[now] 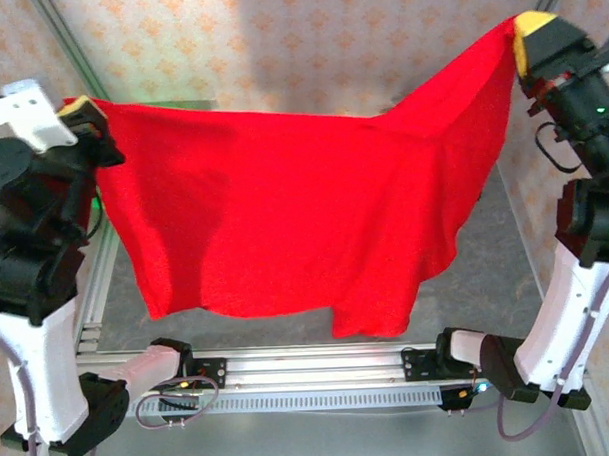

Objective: Fold and stack the t-shirts

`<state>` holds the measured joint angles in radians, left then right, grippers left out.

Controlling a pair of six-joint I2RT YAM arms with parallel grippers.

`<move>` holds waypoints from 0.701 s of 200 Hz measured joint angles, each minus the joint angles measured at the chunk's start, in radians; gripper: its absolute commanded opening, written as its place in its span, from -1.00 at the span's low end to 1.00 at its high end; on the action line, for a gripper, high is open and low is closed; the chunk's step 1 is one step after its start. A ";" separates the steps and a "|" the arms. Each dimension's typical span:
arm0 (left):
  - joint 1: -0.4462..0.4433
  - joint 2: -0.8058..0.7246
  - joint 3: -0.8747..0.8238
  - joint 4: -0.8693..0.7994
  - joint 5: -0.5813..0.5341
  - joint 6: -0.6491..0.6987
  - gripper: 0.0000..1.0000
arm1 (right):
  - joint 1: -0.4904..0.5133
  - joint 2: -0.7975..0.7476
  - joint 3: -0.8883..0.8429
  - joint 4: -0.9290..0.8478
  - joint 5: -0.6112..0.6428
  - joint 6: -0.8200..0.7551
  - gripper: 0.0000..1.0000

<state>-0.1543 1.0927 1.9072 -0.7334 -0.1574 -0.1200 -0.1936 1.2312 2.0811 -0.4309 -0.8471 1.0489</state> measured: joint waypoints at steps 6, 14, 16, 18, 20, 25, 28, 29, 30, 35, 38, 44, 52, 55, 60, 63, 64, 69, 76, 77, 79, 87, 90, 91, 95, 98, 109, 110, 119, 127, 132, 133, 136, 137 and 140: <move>0.000 0.000 -0.037 0.010 -0.006 0.003 -1.00 | 0.000 -0.003 -0.062 0.009 -0.004 -0.014 -1.00; 0.000 0.003 -0.094 0.030 -0.010 0.010 -1.00 | 0.000 -0.005 -0.143 0.008 -0.006 -0.037 -1.00; 0.000 0.005 -0.108 0.035 -0.010 0.011 -1.00 | 0.000 -0.005 -0.163 0.007 -0.006 -0.045 -1.00; 0.000 0.006 -0.128 0.044 -0.012 0.014 -1.00 | 0.000 -0.005 -0.179 0.010 -0.006 -0.053 -1.00; 0.000 0.007 -0.142 0.048 -0.012 0.015 -1.00 | 0.000 -0.005 -0.199 0.010 -0.006 -0.060 -1.00; 0.000 0.011 -0.172 0.060 -0.013 0.018 -1.00 | 0.000 0.002 -0.242 0.008 -0.006 -0.081 -1.00; 0.000 0.012 -0.193 0.066 -0.013 0.018 -1.00 | 0.000 0.007 -0.265 0.009 -0.006 -0.089 -1.00; 0.000 0.013 -0.200 0.067 -0.014 0.018 -1.00 | 0.000 0.009 -0.271 0.008 -0.006 -0.093 -1.00; 0.000 0.015 -0.208 0.070 -0.014 0.018 -1.00 | 0.000 0.011 -0.279 0.006 -0.005 -0.099 -1.00; 0.000 0.022 -0.239 0.080 -0.016 0.018 -1.00 | 0.000 0.027 -0.320 0.001 -0.002 -0.123 -1.00; 0.000 0.031 -0.262 0.087 -0.016 0.021 -1.00 | 0.000 0.040 -0.348 -0.004 0.002 -0.146 -1.00; 0.002 0.042 -0.294 0.098 -0.016 0.022 -1.00 | 0.000 0.061 -0.386 -0.018 0.007 -0.173 -1.00; 0.005 0.067 -0.339 0.117 -0.017 0.025 -1.00 | 0.000 0.092 -0.439 -0.026 0.014 -0.215 -1.00; 0.006 0.075 -0.352 0.122 -0.019 0.025 -1.00 | 0.000 0.102 -0.455 -0.028 0.017 -0.227 -1.00; 0.009 0.096 -0.377 0.132 -0.021 0.025 -1.00 | 0.001 0.124 -0.487 -0.034 0.025 -0.252 -1.00; 0.011 0.106 -0.388 0.138 -0.021 0.025 -1.00 | 0.001 0.134 -0.502 -0.035 0.028 -0.264 -1.00; 0.013 0.111 -0.393 0.139 -0.022 0.025 -1.00 | 0.001 0.137 -0.507 -0.036 0.030 -0.268 -1.00; 0.016 0.132 -0.409 0.146 -0.025 0.025 -1.00 | 0.005 0.159 -0.533 -0.039 0.040 -0.290 -1.00; 0.023 0.166 -0.434 0.163 -0.028 0.025 -1.00 | 0.011 0.192 -0.570 -0.037 0.057 -0.319 -1.00; 0.024 0.171 -0.438 0.165 -0.028 0.025 -1.00 | 0.011 0.195 -0.574 -0.038 0.059 -0.322 -1.00; 0.026 0.180 -0.444 0.171 -0.028 0.025 -1.00 | 0.013 0.203 -0.580 -0.038 0.063 -0.327 -1.00; 0.033 0.216 -0.465 0.184 -0.031 0.025 -1.00 | 0.020 0.236 -0.602 -0.039 0.079 -0.352 -1.00; 0.039 0.239 -0.475 0.190 -0.032 0.025 -1.00 | 0.027 0.260 -0.613 -0.039 0.089 -0.362 -1.00; 0.039 0.239 -0.475 0.190 -0.032 0.025 -1.00 | 0.028 0.264 -0.615 -0.039 0.090 -0.365 -1.00; 0.044 0.262 -0.484 0.195 -0.035 0.025 -1.00 | 0.037 0.287 -0.620 -0.039 0.100 -0.378 -1.00; 0.047 0.277 -0.489 0.199 -0.037 0.024 -1.00 | 0.041 0.299 -0.620 -0.039 0.104 -0.385 -1.00; 0.059 0.335 -0.501 0.212 -0.043 0.025 -1.00 | 0.068 0.360 -0.620 -0.032 0.134 -0.416 -1.00; 0.060 0.343 -0.502 0.214 -0.043 0.024 -1.00 | 0.072 0.367 -0.620 -0.032 0.137 -0.419 -1.00; 0.070 0.384 -0.507 0.224 -0.050 0.025 -1.00 | 0.098 0.415 -0.615 -0.030 0.161 -0.446 -1.00; 0.079 0.427 -0.508 0.232 -0.055 0.025 -1.00 | 0.122 0.461 -0.601 -0.034 0.179 -0.465 -1.00; 0.084 0.449 -0.509 0.236 -0.058 0.025 -1.00 | 0.135 0.490 -0.587 -0.040 0.189 -0.476 -1.00; 0.084 0.452 -0.509 0.237 -0.058 0.025 -1.00 | 0.137 0.495 -0.585 -0.040 0.191 -0.478 -1.00; 0.087 0.470 -0.509 0.240 -0.061 0.025 -1.00 | 0.147 0.520 -0.574 -0.040 0.198 -0.486 -1.00; 0.088 0.473 -0.509 0.241 -0.061 0.025 -1.00 | 0.149 0.524 -0.571 -0.041 0.199 -0.488 -1.00; 0.091 0.485 -0.509 0.246 -0.061 0.025 -1.00 | 0.156 0.542 -0.562 -0.041 0.207 -0.493 -1.00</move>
<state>-0.0635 1.5776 1.3987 -0.4873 -0.2188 -0.0952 -0.0372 1.7733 1.5192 -0.4721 -0.6403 0.5560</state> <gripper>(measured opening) 0.048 0.042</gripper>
